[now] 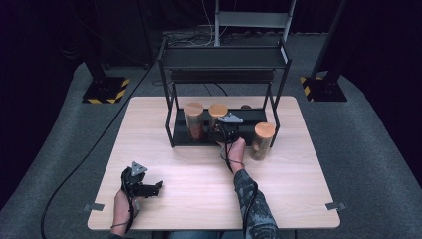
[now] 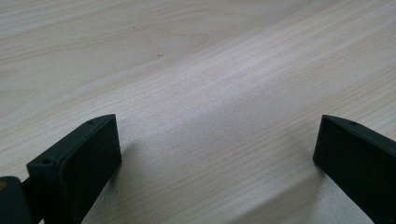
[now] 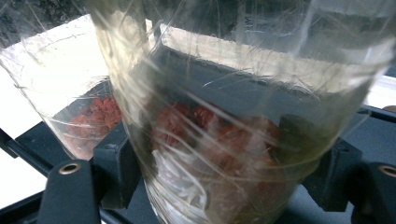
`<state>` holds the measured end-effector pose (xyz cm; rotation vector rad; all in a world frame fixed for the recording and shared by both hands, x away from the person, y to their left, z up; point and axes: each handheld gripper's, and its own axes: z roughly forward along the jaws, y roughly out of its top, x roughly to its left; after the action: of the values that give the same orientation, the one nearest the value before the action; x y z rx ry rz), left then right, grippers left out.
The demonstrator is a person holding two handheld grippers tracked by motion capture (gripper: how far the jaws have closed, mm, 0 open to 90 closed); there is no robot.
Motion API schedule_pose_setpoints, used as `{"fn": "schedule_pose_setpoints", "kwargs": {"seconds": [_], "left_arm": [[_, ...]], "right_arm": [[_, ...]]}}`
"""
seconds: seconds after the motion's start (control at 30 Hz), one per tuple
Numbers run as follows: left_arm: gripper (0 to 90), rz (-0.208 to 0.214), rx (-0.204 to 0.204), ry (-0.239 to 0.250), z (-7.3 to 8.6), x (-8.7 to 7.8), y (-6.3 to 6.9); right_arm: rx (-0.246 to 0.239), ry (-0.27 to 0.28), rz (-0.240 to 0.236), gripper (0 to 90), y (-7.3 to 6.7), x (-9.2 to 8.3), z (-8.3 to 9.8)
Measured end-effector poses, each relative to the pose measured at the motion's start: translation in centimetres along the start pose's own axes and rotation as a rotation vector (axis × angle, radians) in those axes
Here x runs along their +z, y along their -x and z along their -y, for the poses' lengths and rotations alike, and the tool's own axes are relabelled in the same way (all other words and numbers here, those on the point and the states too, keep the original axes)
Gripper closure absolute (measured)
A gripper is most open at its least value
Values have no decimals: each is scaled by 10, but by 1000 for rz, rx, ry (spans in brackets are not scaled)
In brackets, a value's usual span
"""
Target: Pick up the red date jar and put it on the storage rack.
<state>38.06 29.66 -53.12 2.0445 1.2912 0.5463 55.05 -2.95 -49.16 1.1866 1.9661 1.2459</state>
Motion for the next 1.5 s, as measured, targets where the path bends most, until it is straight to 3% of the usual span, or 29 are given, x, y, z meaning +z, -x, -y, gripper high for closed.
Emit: {"fn": "schedule_pose_setpoints", "kwargs": {"seconds": [0.17, 0.23, 0.3, 0.4, 0.7, 0.97, 1.5], "left_arm": [[1, 0, 0, 0, 0, 0, 0], [1, 0, 0, 0, 0, 0, 0], [1, 0, 0, 0, 0, 0, 0], [1, 0, 0, -1, 0, 0, 0], [1, 0, 0, 0, 0, 0, 0], [1, 0, 0, 0, 0, 0, 0], [0, 0, 0, 0, 0, 0, 0]], "right_arm": [[15, -13, 0, 232, 0, -1, -1], [25, -19, -10, 184, 1, -2, -3], [29, -69, -25, 92, 1, -1, -5], [29, -117, -43, 27, 2, -3, -8], [14, -194, -43, 0, -1, -15, -12], [12, -235, -53, 0, -4, -27, -6], [-30, -240, -91, 0, -17, -65, 35]]}}
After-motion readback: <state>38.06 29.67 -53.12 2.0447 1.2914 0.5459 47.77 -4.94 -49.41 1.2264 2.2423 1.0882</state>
